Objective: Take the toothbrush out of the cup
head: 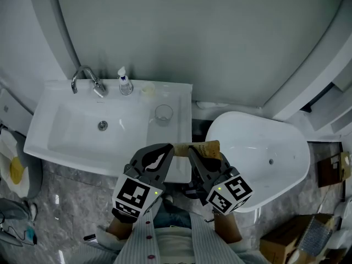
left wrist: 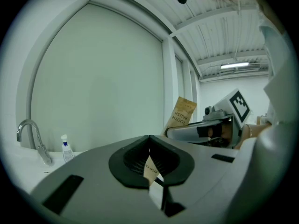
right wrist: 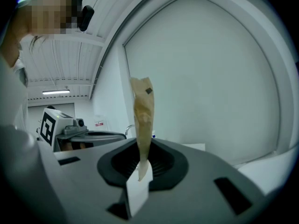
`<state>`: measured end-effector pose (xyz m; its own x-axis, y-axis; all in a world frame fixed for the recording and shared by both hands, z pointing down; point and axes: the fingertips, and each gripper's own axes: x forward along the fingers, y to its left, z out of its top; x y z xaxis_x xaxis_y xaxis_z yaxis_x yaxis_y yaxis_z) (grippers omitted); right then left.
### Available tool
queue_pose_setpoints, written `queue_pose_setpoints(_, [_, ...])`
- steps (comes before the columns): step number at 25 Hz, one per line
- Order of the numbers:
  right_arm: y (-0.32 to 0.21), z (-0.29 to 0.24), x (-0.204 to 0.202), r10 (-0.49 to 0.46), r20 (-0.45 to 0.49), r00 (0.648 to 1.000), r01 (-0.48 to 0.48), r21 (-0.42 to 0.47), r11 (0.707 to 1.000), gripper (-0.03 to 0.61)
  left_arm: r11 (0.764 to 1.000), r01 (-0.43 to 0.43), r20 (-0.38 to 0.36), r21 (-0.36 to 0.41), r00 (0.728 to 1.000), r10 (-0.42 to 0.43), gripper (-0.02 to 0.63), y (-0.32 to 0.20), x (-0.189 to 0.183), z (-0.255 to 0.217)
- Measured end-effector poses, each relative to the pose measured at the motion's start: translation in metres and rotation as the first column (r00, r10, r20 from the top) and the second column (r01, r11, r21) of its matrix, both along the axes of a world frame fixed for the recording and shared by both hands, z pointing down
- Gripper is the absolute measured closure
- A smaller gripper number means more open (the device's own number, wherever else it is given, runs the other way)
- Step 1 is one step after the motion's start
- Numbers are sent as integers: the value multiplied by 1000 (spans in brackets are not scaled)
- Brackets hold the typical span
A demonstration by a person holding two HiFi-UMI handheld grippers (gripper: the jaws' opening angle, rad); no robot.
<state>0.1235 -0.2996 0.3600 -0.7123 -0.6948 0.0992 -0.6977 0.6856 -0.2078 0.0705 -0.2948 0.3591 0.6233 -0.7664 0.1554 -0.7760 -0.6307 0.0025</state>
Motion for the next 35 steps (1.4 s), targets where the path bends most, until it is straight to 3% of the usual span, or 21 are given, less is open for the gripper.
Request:
queue_pose_setpoints(17, [0,3,-6,-45,-17,999,45,-4,999,532,1000,18,8,9,1000,-18,597,0,2,-2])
queue_pose_setpoints(23, [0,4,-7,-53,-21,998,53,-8,999,532,998,-49,52,27,997,48,597,1,9,3])
queue_pose_setpoints(30, [-2,4,-7,-55,-26,998,54,-12,998,531,994,-105,1,5,994,105,597,5,5,3])
queue_pose_setpoints(35, [-5,-1,-4,-40,-36,999,40,9,999,532,989,-146,24,26,989,146,597,1,2,-1])
